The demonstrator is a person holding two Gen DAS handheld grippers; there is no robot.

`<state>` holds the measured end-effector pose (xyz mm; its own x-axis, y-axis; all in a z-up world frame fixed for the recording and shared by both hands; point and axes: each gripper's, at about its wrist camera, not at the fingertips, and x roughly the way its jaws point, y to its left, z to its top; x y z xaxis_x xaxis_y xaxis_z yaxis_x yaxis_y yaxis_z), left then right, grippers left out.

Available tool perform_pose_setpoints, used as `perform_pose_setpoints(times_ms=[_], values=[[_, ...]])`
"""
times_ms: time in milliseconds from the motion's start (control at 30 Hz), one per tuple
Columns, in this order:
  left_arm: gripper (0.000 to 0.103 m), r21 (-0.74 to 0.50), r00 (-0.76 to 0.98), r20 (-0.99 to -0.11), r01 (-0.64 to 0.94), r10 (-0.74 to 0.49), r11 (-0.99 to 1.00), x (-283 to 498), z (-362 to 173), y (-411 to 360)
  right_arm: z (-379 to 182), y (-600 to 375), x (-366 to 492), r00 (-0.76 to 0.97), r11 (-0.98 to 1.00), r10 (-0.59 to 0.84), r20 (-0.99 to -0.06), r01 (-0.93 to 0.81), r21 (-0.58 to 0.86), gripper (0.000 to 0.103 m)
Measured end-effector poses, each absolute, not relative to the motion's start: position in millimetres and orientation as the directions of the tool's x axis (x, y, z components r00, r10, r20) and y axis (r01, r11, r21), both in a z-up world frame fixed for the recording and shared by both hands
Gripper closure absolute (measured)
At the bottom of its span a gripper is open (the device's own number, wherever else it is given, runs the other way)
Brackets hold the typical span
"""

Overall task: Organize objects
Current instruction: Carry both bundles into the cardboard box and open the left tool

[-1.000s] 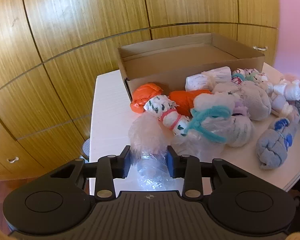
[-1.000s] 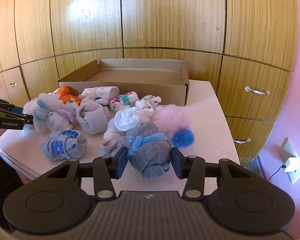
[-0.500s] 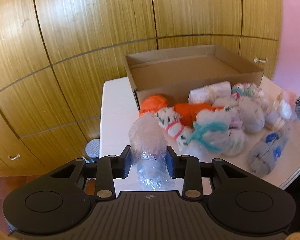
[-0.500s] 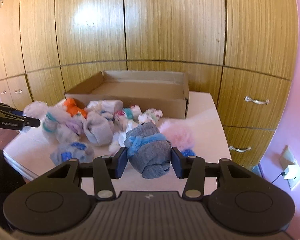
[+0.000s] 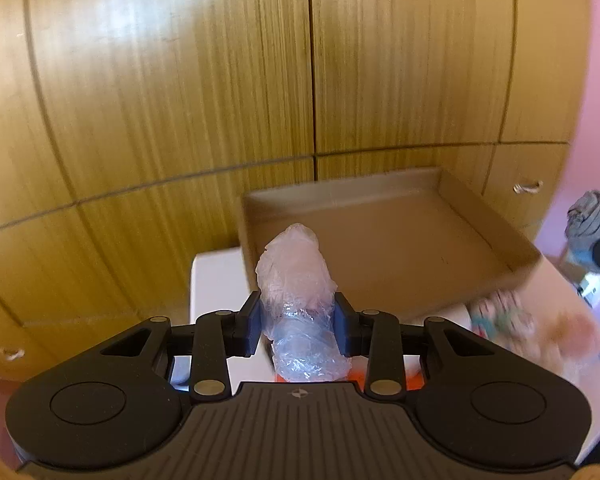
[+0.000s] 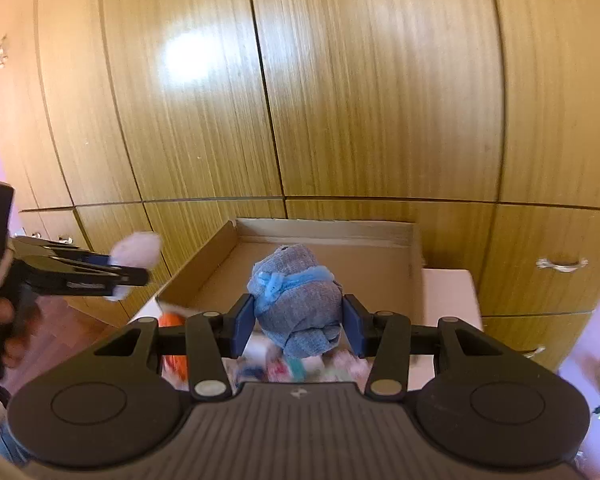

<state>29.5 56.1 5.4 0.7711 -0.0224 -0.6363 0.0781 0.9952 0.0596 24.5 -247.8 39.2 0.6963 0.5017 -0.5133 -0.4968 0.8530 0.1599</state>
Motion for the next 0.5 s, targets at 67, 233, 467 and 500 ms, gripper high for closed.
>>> perform_pose_setpoints(times_ms=[67, 233, 467, 500], values=[[0.061, 0.063, 0.760, -0.650, 0.076, -0.017, 0.995, 57, 1, 56, 41, -235, 45, 0.673, 0.845, 0.516, -0.529, -0.499, 0.190, 0.060], [0.060, 0.038, 0.735, -0.677, 0.082, -0.035, 0.996, 119, -16, 60, 36, -201, 98, 0.604, 0.825, 0.557, -0.570, -0.484, 0.293, 0.060], [0.060, 0.051, 0.699, -0.715, 0.088, -0.025, 0.995, 177, -47, 60, 13, -148, 166, 0.558, 0.828, 0.532, -0.637, -0.500, 0.253, 0.060], [0.060, 0.056, 0.695, -0.719, 0.092, -0.024, 0.994, 183, -51, 59, 9, -142, 177, 0.550, 0.829, 0.528, -0.647, -0.499, 0.253, 0.060]])
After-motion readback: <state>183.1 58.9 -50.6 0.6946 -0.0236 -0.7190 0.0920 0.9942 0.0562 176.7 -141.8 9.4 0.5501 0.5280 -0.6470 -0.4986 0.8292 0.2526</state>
